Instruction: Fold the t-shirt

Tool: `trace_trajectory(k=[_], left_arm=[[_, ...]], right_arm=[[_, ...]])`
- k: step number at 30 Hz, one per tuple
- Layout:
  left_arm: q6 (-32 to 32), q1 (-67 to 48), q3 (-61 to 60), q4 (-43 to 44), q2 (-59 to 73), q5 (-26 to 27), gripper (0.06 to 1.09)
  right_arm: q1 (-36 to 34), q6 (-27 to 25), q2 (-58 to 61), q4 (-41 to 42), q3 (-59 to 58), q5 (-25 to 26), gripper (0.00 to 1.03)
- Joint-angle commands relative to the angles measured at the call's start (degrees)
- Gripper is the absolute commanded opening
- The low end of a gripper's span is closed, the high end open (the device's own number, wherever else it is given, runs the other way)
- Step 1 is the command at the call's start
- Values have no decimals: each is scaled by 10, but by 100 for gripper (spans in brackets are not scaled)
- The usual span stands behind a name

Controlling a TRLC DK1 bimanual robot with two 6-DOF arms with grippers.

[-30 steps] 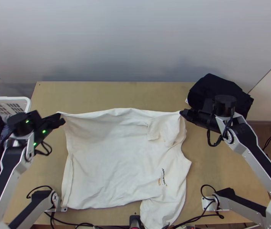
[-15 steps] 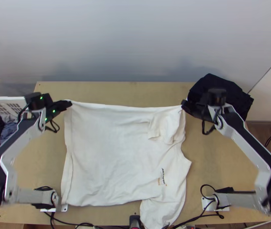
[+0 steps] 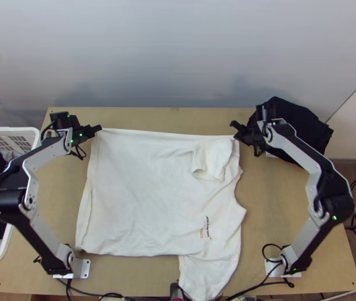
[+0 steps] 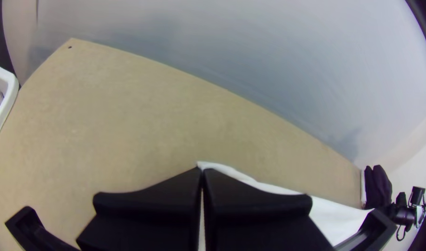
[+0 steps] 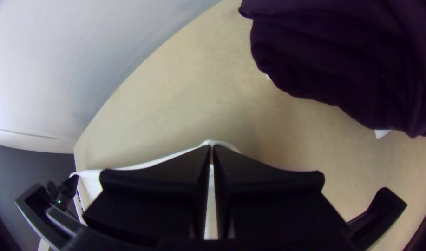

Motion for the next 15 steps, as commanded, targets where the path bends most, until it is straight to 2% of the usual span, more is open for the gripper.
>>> trace_trajectory(k=[1, 7, 15], left_arm=[[1, 1, 72, -12, 79, -4, 10], [0, 3, 130, -33, 122, -10, 10], [-3, -1, 227, -95, 177, -18, 10]], right_arm=[[-3, 6, 92, -31, 98, 31, 3], [-12, 18, 137, -63, 169, 61, 3], [-27, 30, 215, -170, 315, 66, 3]])
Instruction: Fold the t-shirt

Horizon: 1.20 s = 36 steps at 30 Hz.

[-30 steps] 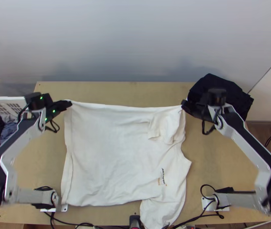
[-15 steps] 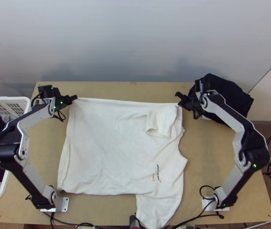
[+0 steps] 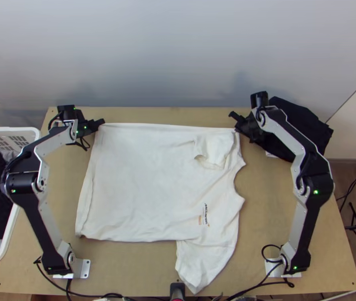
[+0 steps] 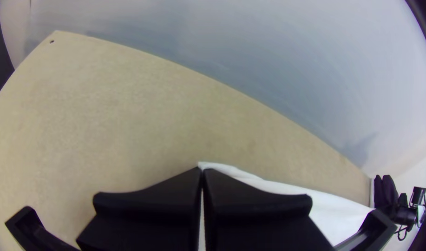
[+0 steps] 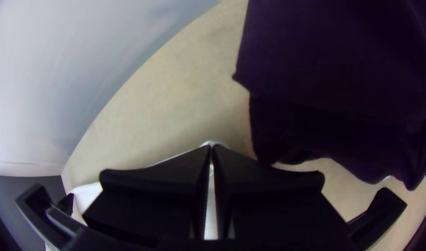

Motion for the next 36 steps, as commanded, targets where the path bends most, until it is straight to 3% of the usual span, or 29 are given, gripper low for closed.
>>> trace_trajectory(k=[1, 6, 17, 26, 36], left_arm=[[-3, -4, 86, -53, 53, -8, 10], [-9, -9, 128, -146, 38, -10, 10], [37, 1, 172, -416, -34, 4, 10], [59, 19, 157, -497, -74, 38, 10], [70, 30, 89, -491, -99, 43, 10]], right_arm=[[-12, 11, 75, -95, 141, 9, 3], [-15, 8, 89, -186, 218, 9, 3], [-15, -15, 30, -294, 219, 6, 3], [-6, -37, 23, -399, 199, 14, 3], [10, -44, -26, -417, 134, 18, 3]])
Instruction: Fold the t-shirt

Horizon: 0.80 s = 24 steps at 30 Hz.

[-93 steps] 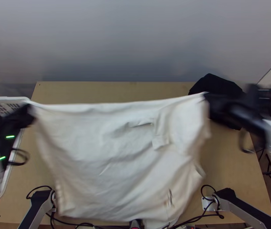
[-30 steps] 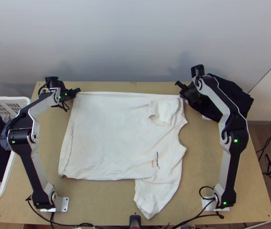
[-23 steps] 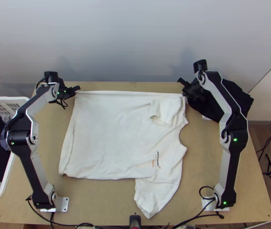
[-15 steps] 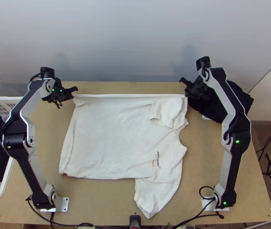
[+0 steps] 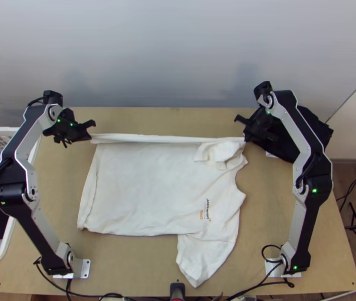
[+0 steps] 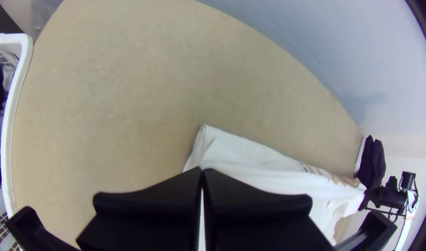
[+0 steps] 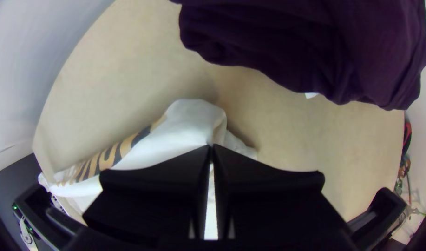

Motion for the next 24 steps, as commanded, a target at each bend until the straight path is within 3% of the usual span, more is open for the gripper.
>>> trace_trajectory(k=[1, 9, 17, 24], left_arm=[[9, 9, -36, -5, -15, 5, 10], [7, 4, -35, 19, -13, 12, 10], [3, 0, -14, 27, -1, 11, 10], [-4, 5, 23, 24, 8, 11, 10]], right_arm=[[9, -1, -31, -17, -31, 3, 3], [7, -4, -21, 18, -10, 24, 3], [-1, 1, 59, 18, 132, 27, 3], [16, 7, 44, 21, 153, 27, 3]])
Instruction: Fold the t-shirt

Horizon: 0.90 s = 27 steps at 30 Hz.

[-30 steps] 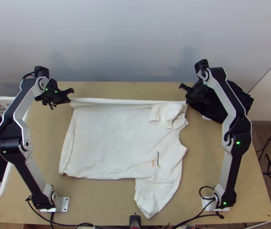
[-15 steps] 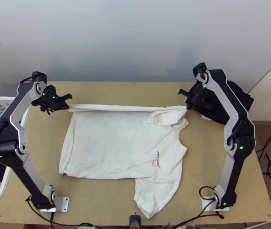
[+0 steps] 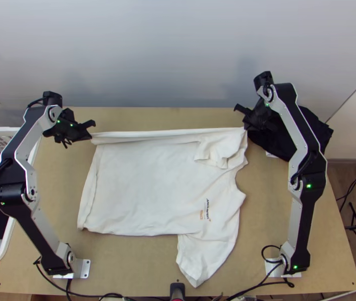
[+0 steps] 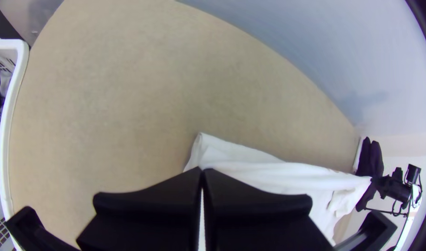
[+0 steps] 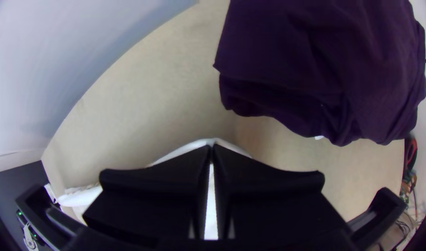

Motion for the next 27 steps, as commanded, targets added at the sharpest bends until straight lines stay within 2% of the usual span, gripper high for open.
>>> trace_trajectory(k=[1, 6, 13, 21, 27], left_arm=[[-8, 4, 35, -3, 6, 2, 10], [-10, 7, 51, -10, 6, 2, 10], [-4, 9, 71, -42, 4, 8, 10], [53, 10, 58, -97, 3, 28, 10], [99, 11, -8, -103, -13, 37, 10]], right_arm=[[13, 5, -7, 4, 32, 0, 3], [24, 1, -32, -12, 12, 0, 3], [46, -14, -38, -104, 3, 0, 3], [50, -19, -53, -134, -44, 0, 3], [48, -23, -59, -134, -71, 0, 3]])
